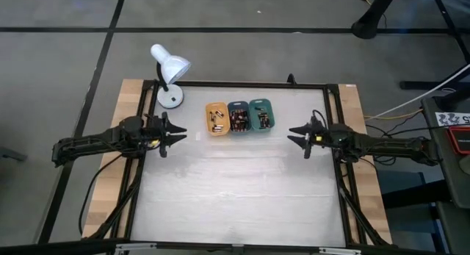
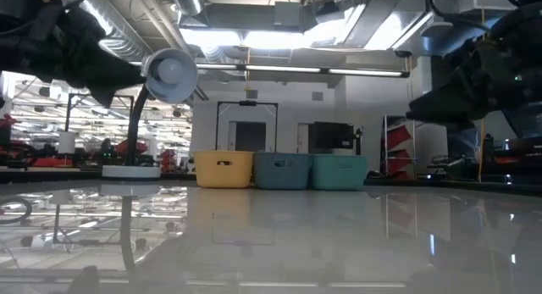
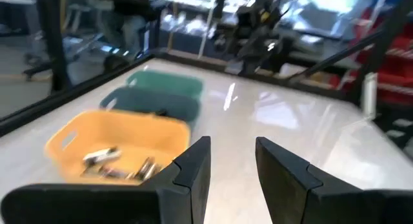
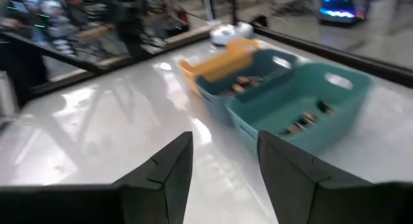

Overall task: Sort batteries
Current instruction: Return to Home Position

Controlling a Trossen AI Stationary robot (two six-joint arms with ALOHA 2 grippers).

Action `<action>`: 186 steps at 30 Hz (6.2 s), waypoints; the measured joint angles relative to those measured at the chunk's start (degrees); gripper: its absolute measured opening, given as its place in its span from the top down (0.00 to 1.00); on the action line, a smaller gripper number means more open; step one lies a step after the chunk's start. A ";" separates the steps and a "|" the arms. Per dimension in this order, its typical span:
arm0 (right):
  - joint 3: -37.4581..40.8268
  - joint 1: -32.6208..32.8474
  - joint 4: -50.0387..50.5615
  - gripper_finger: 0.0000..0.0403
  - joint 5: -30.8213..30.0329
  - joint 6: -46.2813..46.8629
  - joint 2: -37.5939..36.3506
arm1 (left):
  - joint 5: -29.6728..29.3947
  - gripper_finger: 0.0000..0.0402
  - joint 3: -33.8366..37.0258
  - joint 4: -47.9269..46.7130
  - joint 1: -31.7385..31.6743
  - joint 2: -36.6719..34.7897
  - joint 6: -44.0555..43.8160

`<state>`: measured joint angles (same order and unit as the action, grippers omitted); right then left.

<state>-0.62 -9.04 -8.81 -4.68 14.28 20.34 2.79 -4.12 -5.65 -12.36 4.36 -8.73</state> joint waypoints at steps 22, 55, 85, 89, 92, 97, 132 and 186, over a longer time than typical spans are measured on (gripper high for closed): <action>0.13 0.02 6.85 0.57 1.29 -4.67 -13.25 | -3.43 0.72 -0.02 -0.46 0.11 -4.13 -1.77; 0.17 0.01 5.90 0.57 -3.72 -5.16 -15.31 | -3.41 0.72 -0.26 -5.13 0.11 -3.78 4.66; 0.16 0.02 5.81 0.57 -4.27 -5.59 -15.32 | -3.43 0.72 -0.22 -5.18 0.11 -3.78 4.66; 0.17 0.02 5.82 0.57 -4.27 -5.59 -15.32 | -3.43 0.72 -0.22 -5.18 0.11 -3.78 4.68; 0.17 0.02 5.82 0.57 -4.27 -5.61 -15.32 | -3.43 0.72 -0.22 -5.20 0.11 -3.78 4.68; 0.17 0.00 5.82 0.57 -4.28 -5.61 -15.32 | -3.43 0.72 -0.22 -5.20 0.11 -3.78 4.68; 0.15 0.00 5.87 0.57 -4.30 -5.61 -15.32 | -3.43 0.72 -0.17 -5.22 0.11 -3.78 4.68; 0.15 0.01 5.87 0.57 -4.28 -5.59 -15.32 | -3.43 0.72 -0.17 -5.22 0.11 -3.78 4.68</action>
<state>-0.47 -9.03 -2.94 -8.96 8.69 5.02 -0.64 -4.29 -10.87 -12.25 0.58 -4.05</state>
